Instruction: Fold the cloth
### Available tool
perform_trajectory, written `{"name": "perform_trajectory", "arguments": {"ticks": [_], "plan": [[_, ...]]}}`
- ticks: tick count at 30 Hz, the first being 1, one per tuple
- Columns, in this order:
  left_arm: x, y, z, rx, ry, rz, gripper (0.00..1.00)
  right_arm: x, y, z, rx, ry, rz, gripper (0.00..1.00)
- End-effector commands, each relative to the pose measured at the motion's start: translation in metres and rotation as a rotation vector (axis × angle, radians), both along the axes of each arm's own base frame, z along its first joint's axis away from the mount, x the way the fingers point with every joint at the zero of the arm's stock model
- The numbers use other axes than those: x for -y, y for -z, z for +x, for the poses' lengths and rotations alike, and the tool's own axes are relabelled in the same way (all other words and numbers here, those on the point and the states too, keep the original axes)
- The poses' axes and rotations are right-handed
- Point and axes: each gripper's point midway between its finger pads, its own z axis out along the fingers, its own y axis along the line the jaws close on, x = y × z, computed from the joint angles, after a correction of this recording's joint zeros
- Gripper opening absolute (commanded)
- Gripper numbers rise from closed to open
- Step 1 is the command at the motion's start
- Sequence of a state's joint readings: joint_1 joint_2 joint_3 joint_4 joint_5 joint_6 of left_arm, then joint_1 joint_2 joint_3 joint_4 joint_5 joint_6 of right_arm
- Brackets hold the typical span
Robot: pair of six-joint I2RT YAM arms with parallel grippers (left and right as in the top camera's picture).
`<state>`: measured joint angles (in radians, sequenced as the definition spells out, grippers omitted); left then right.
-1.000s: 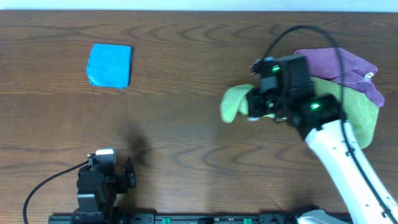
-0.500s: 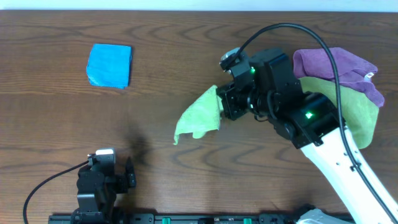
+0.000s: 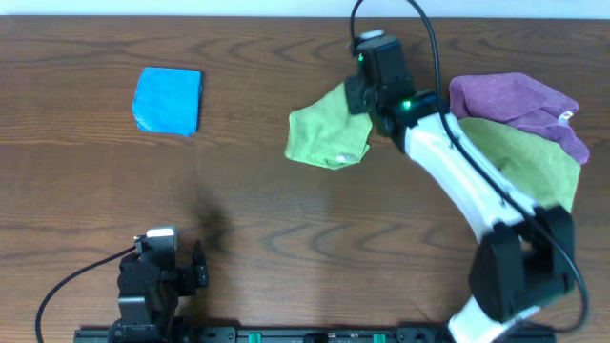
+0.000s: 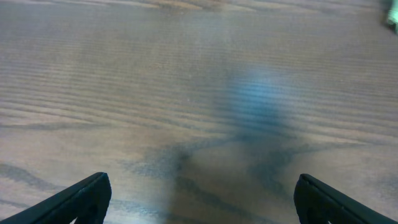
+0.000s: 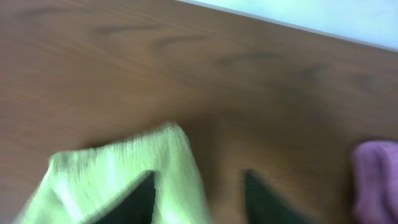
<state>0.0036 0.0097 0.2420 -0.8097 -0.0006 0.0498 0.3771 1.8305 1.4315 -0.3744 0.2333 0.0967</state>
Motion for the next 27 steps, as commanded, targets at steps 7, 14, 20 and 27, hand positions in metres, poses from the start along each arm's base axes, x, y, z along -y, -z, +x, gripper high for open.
{"name": "perform_trajectory", "arguments": {"ticks": [7, 14, 20, 27], "plan": [[-0.001, 0.001, 0.0, -0.001, 0.001, 0.01, 0.95, 0.037, -0.016, -0.012, -0.027, 0.086, -0.054, 0.66], [-0.001, 0.001, 0.0, -0.001, 0.001, 0.011, 0.95, 0.004, 0.028, -0.048, -0.272, -0.003, 0.159, 0.66], [-0.001, 0.001, 0.0, -0.001, 0.001, 0.011, 0.95, -0.026, 0.071, -0.05, -0.379, -0.143, 0.255, 0.66], [-0.001, 0.001, 0.0, -0.001, 0.001, 0.01, 0.95, -0.019, 0.117, -0.042, -0.442, -0.112, 0.246, 0.58]]}}
